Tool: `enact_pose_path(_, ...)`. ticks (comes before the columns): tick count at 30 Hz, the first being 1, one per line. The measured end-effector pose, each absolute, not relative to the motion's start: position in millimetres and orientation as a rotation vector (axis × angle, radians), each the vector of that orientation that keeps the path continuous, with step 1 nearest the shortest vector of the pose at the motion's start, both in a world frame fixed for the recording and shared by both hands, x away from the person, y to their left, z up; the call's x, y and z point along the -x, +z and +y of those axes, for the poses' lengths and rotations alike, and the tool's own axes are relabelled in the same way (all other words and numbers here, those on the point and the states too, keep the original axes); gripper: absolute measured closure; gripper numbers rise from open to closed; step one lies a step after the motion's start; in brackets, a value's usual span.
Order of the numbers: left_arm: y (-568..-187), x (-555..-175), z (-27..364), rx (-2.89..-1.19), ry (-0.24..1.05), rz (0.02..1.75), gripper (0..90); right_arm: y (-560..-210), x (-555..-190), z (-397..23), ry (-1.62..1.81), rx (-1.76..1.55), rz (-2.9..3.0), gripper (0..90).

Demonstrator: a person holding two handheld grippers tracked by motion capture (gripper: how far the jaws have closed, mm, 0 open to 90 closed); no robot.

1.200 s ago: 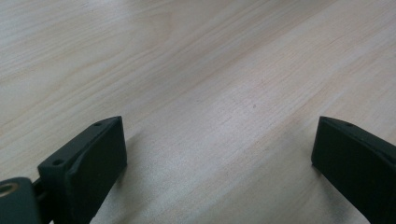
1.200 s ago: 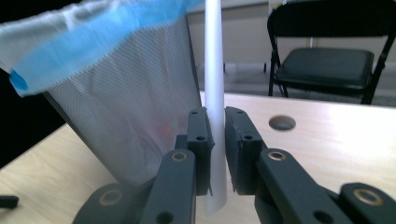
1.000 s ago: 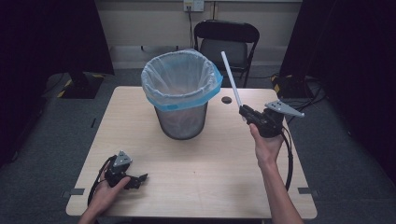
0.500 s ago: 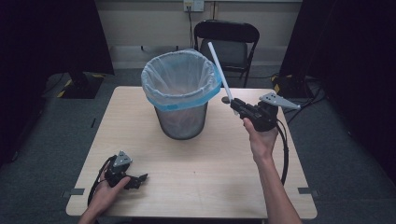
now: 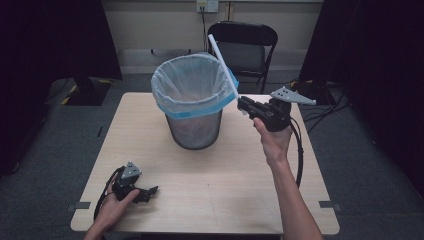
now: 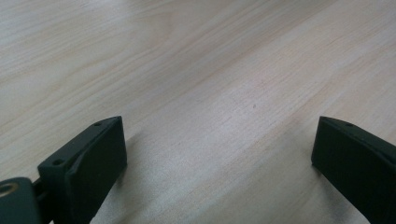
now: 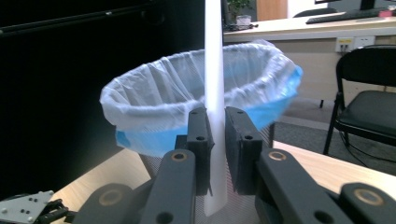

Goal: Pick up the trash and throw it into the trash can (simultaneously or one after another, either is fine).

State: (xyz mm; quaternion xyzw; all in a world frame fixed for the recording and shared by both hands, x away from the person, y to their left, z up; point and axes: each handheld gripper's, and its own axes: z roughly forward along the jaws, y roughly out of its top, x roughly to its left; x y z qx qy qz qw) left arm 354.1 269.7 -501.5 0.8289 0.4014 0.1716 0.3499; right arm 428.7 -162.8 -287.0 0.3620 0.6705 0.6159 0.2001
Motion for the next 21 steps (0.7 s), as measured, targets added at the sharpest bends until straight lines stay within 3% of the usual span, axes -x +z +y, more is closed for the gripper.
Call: enact_pose_path(21,-501.5,-354.0,269.7,-2.147,0.444,1.041,2.8,-259.0,-457.4,-127.3,1.805,-0.942,1.927,81.3)
